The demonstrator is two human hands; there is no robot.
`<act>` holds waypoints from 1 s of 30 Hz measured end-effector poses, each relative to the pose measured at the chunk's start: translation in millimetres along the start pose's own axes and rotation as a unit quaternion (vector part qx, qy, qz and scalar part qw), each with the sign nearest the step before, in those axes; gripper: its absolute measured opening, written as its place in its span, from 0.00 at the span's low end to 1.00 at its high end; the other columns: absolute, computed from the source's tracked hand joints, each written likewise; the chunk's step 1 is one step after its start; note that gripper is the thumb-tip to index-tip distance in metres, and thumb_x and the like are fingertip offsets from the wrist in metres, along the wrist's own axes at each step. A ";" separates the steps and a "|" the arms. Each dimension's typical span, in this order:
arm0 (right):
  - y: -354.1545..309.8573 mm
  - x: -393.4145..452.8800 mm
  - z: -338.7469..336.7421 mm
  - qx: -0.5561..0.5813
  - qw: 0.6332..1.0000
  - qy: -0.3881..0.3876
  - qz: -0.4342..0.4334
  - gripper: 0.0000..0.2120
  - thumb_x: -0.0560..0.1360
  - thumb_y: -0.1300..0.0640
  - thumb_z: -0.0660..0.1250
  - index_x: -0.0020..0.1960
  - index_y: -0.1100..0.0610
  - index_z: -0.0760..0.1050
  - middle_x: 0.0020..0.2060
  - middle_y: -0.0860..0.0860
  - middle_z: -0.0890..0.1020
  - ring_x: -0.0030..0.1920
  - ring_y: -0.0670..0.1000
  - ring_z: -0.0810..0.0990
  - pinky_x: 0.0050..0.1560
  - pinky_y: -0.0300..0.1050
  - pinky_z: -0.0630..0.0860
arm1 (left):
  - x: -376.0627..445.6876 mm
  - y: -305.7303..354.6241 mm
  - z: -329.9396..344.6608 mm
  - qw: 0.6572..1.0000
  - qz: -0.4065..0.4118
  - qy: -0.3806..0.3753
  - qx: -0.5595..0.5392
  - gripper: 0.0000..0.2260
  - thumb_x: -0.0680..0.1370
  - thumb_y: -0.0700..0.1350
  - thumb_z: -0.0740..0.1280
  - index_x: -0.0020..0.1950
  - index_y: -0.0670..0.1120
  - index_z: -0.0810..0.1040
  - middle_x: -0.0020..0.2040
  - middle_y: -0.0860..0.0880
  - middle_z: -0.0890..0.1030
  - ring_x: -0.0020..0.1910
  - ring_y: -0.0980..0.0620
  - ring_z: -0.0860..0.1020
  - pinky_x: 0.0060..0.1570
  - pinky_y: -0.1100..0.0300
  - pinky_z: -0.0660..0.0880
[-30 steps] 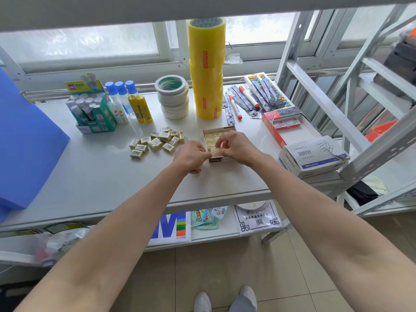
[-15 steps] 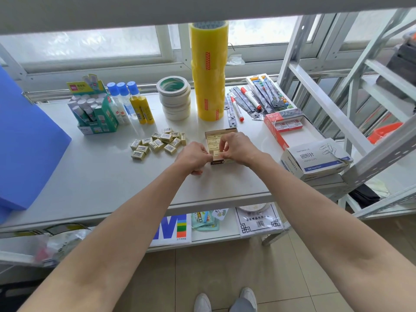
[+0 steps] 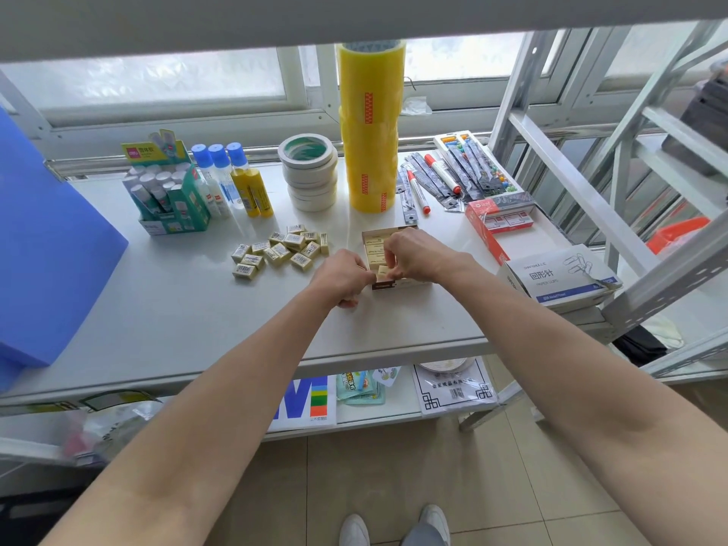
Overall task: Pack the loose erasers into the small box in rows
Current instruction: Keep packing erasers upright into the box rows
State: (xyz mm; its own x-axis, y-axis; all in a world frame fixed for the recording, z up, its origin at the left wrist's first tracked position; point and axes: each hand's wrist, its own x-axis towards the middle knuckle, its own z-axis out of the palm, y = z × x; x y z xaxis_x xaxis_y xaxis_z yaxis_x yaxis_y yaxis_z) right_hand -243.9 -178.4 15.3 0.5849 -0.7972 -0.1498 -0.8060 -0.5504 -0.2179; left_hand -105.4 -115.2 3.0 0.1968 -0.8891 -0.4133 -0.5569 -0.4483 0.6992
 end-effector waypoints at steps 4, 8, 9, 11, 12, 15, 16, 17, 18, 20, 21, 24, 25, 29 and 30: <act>4.4 -0.7 -2.0 0.009 1.000 0.002 0.007 0.08 0.68 0.55 0.75 0.42 0.57 0.79 0.42 0.53 0.82 0.43 0.54 0.79 0.42 0.45 0.75 | 0.4 -0.3 0.7 1.000 0.000 0.004 -0.002 0.03 0.74 0.41 0.69 0.45 0.43 0.79 0.35 0.44 0.79 0.30 0.45 0.78 0.35 0.54 0.80; 5.1 -2.7 0.2 0.031 0.999 0.012 -0.008 0.08 0.70 0.56 0.74 0.46 0.57 0.78 0.41 0.51 0.80 0.42 0.51 0.76 0.42 0.42 0.72 | 1.1 -1.5 1.2 1.000 0.003 0.006 -0.001 0.03 0.74 0.42 0.68 0.45 0.43 0.79 0.35 0.43 0.79 0.30 0.45 0.78 0.36 0.53 0.80; 3.6 -3.0 2.5 0.040 0.999 0.014 -0.010 0.09 0.70 0.56 0.74 0.46 0.57 0.78 0.40 0.51 0.78 0.43 0.52 0.75 0.43 0.41 0.71 | 1.0 -1.4 1.3 1.000 0.003 0.007 0.001 0.03 0.74 0.42 0.68 0.45 0.43 0.78 0.35 0.43 0.79 0.30 0.45 0.78 0.36 0.53 0.81; 1.1 -2.1 8.2 0.061 0.998 0.023 -0.009 0.09 0.70 0.56 0.74 0.46 0.56 0.76 0.40 0.52 0.77 0.44 0.54 0.76 0.43 0.43 0.72 | 0.6 -1.5 1.2 1.000 0.004 0.008 0.003 0.04 0.74 0.43 0.68 0.46 0.43 0.78 0.35 0.43 0.79 0.30 0.45 0.78 0.37 0.52 0.81; 0.5 -1.7 10.8 0.070 0.997 0.030 -0.004 0.10 0.70 0.56 0.74 0.45 0.55 0.75 0.40 0.52 0.77 0.45 0.55 0.77 0.44 0.44 0.73 | 0.6 -1.6 1.1 1.000 0.005 0.009 0.002 0.04 0.74 0.43 0.69 0.46 0.43 0.79 0.35 0.43 0.79 0.30 0.45 0.78 0.38 0.51 0.81; 0.5 -4.1 13.5 0.102 0.994 0.039 0.018 0.11 0.70 0.57 0.75 0.44 0.54 0.72 0.41 0.53 0.77 0.45 0.55 0.76 0.45 0.45 0.74 | 0.1 -1.8 0.9 1.000 0.005 0.008 -0.001 0.05 0.74 0.43 0.69 0.48 0.42 0.79 0.35 0.43 0.79 0.29 0.45 0.77 0.37 0.52 0.81; 0.9 -5.2 14.3 0.113 0.992 0.044 0.025 0.11 0.70 0.57 0.75 0.43 0.55 0.72 0.41 0.53 0.77 0.44 0.54 0.75 0.45 0.45 0.73 | -0.2 -1.8 1.0 1.000 0.005 0.008 -0.002 0.05 0.74 0.43 0.69 0.47 0.42 0.79 0.35 0.43 0.79 0.29 0.45 0.77 0.36 0.52 0.81; 0.5 -6.6 14.9 0.122 0.991 0.050 0.030 0.11 0.70 0.58 0.75 0.43 0.56 0.72 0.40 0.53 0.77 0.44 0.53 0.75 0.45 0.44 0.73 | -0.8 -1.5 0.9 1.000 0.005 0.008 -0.002 0.05 0.74 0.43 0.69 0.47 0.42 0.79 0.35 0.43 0.79 0.29 0.45 0.77 0.37 0.51 0.81; 0.0 -7.5 15.9 0.128 0.989 0.060 0.033 0.10 0.69 0.58 0.75 0.43 0.56 0.73 0.40 0.52 0.77 0.44 0.53 0.75 0.44 0.43 0.72 | -1.3 -1.5 0.7 1.000 0.005 0.008 -0.001 0.05 0.74 0.43 0.69 0.47 0.42 0.79 0.35 0.43 0.79 0.29 0.45 0.78 0.38 0.50 0.81; -0.1 -8.0 18.8 0.137 0.987 0.076 0.042 0.09 0.69 0.58 0.75 0.42 0.57 0.74 0.39 0.51 0.78 0.44 0.53 0.77 0.44 0.43 0.72 | -2.8 -1.2 0.4 1.000 0.004 0.007 -0.002 0.05 0.75 0.44 0.69 0.47 0.43 0.79 0.35 0.43 0.79 0.30 0.45 0.78 0.39 0.49 0.82; 0.2 -8.4 19.7 0.140 0.986 0.077 0.047 0.09 0.69 0.58 0.75 0.41 0.56 0.75 0.39 0.51 0.78 0.45 0.53 0.78 0.44 0.43 0.72 | -3.7 -1.1 0.1 1.000 0.002 0.006 -0.005 0.05 0.75 0.44 0.69 0.47 0.42 0.79 0.35 0.43 0.78 0.31 0.45 0.78 0.40 0.49 0.82; 1.8 -9.1 19.4 0.145 0.986 0.069 0.047 0.06 0.71 0.56 0.74 0.41 0.56 0.77 0.40 0.50 0.79 0.45 0.52 0.78 0.46 0.45 0.74 | -6.0 -1.7 -3.4 0.999 -0.004 -0.001 -0.045 0.07 0.77 0.45 0.68 0.49 0.42 0.79 0.37 0.42 0.78 0.31 0.45 0.77 0.37 0.53 0.80; 1.8 -9.8 18.6 0.145 0.985 0.078 0.045 0.06 0.72 0.55 0.72 0.42 0.56 0.78 0.41 0.51 0.80 0.45 0.51 0.78 0.47 0.46 0.75 | -7.3 -3.1 -5.9 0.997 -0.010 -0.004 -0.076 0.09 0.78 0.48 0.67 0.50 0.42 0.79 0.38 0.43 0.78 0.32 0.45 0.77 0.35 0.56 0.78; -2.7 -12.8 15.4 0.193 0.964 0.175 0.060 0.08 0.76 0.54 0.67 0.46 0.58 0.80 0.41 0.52 0.82 0.43 0.51 0.78 0.48 0.46 0.75 | -12.8 -19.2 -18.8 0.942 -0.054 -0.067 -0.324 0.19 0.82 0.57 0.57 0.55 0.45 0.79 0.40 0.44 0.80 0.35 0.48 0.81 0.25 0.65 0.71; -5.2 -13.0 14.8 0.229 0.954 0.185 0.058 0.08 0.76 0.53 0.67 0.45 0.57 0.80 0.39 0.52 0.82 0.41 0.51 0.78 0.46 0.47 0.76 | -14.5 -24.2 -21.3 0.912 -0.054 -0.091 -0.396 0.20 0.83 0.57 0.55 0.58 0.44 0.79 0.41 0.43 0.81 0.36 0.48 0.81 0.22 0.65 0.71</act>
State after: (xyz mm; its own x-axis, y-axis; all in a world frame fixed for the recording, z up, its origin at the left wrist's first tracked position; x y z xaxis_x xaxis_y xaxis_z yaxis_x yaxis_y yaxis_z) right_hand -246.0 -161.5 4.1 0.3538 -0.9258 0.1333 -0.6900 -0.3546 -0.6310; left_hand -77.6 -93.5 4.5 0.0390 -0.8379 -0.5445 0.2291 -0.5229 0.8210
